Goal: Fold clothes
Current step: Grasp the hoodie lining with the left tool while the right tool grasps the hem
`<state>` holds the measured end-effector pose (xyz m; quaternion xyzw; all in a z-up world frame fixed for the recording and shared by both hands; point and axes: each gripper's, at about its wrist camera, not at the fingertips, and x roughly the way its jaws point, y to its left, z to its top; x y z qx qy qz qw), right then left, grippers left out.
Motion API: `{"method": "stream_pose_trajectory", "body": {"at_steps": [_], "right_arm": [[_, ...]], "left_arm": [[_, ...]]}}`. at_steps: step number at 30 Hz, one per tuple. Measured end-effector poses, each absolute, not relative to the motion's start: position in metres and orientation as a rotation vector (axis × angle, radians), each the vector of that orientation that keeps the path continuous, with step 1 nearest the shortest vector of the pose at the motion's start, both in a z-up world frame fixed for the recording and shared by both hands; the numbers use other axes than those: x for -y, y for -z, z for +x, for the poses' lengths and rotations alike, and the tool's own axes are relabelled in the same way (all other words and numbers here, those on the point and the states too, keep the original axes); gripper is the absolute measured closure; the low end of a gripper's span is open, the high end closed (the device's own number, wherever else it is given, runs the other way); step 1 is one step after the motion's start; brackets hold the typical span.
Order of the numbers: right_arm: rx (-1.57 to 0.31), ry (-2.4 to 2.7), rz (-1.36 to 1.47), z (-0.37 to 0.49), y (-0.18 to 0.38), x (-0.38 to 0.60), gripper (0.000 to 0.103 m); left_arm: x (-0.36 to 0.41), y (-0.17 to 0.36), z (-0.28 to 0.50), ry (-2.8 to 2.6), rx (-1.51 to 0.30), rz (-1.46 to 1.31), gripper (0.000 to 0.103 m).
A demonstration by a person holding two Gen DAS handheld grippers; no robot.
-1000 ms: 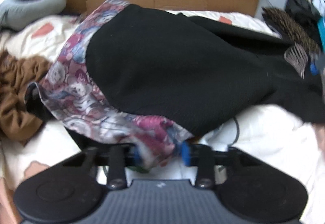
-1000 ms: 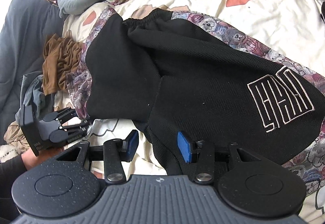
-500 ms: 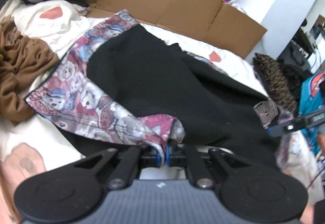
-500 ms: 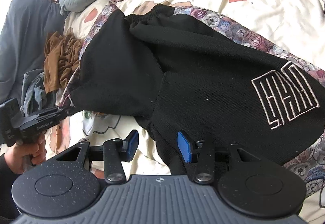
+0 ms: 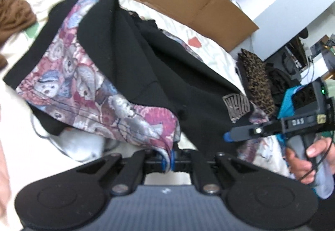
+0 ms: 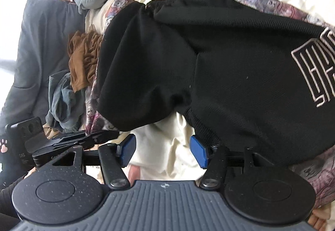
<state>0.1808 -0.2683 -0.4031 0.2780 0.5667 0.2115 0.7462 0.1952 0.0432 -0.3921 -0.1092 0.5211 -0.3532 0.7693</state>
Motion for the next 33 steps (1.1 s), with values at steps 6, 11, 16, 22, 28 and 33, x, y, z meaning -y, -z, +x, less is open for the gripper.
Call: {"method": "stream_pose_trajectory", "body": {"at_steps": [6, 11, 16, 22, 28, 33], "right_arm": [[-1.268, -0.455, 0.706, 0.177, 0.414, 0.273, 0.034], [-1.306, -0.445, 0.762, 0.174, 0.424, 0.275, 0.032], [-1.347, -0.461, 0.831, 0.174, 0.439, 0.269, 0.032], [-1.418, -0.478, 1.004, 0.172, 0.469, 0.257, 0.032], [-1.394, -0.531, 1.084, 0.175, 0.477, 0.250, 0.089], [-1.351, -0.512, 1.021, 0.179, 0.468, 0.253, 0.097]], "left_arm": [[-0.021, 0.398, 0.178, 0.852, -1.184, -0.260, 0.099], [-0.005, 0.403, 0.168, 0.899, -1.216, -0.275, 0.099], [0.005, 0.405, 0.158, 0.933, -1.230, -0.283, 0.099], [0.010, 0.406, 0.151, 0.966, -1.237, -0.317, 0.099], [0.008, 0.399, 0.146, 0.989, -1.233, -0.263, 0.097], [-0.002, 0.385, 0.144, 1.002, -1.204, -0.205, 0.082]]}}
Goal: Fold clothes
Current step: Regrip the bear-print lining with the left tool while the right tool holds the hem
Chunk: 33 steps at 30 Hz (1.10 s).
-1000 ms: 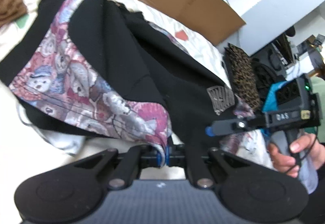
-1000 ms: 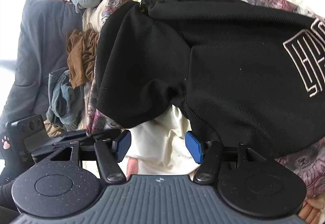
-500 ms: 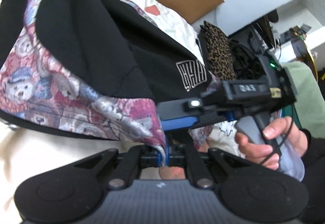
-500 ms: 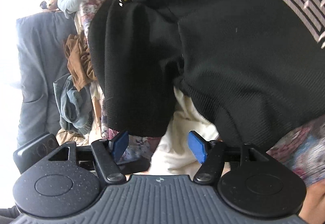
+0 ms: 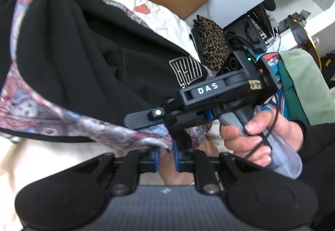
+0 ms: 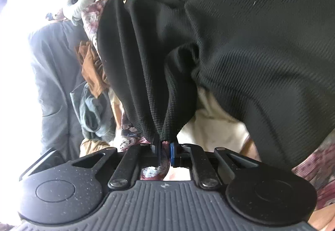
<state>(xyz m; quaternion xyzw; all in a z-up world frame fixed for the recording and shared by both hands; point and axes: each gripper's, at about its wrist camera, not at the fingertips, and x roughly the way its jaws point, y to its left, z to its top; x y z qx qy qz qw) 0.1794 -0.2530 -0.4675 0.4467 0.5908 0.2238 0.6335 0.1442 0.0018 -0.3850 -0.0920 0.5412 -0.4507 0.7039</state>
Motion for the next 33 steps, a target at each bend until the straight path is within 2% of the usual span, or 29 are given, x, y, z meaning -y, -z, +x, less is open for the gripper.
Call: {"method": "stream_pose_trajectory", "body": {"at_steps": [5, 14, 17, 28, 33], "right_arm": [[-1.328, -0.475, 1.007, 0.183, 0.464, 0.261, 0.097], [-1.299, -0.430, 0.926, 0.185, 0.458, 0.269, 0.098], [-1.291, -0.414, 0.916, 0.182, 0.457, 0.278, 0.098], [-1.275, -0.367, 0.885, 0.180, 0.443, 0.298, 0.098], [-1.269, -0.369, 0.874, 0.179, 0.438, 0.303, 0.098]], "left_arm": [[-0.023, 0.374, 0.154, 0.943, -1.170, -0.145, 0.072], [-0.070, 0.373, 0.185, 0.638, -1.090, 0.004, 0.070], [-0.074, 0.379, 0.190, 0.567, -1.049, 0.083, 0.059], [-0.044, 0.414, 0.191, 0.496, -1.075, 0.171, 0.060], [-0.032, 0.422, 0.190, 0.470, -1.080, 0.193, 0.068]]}}
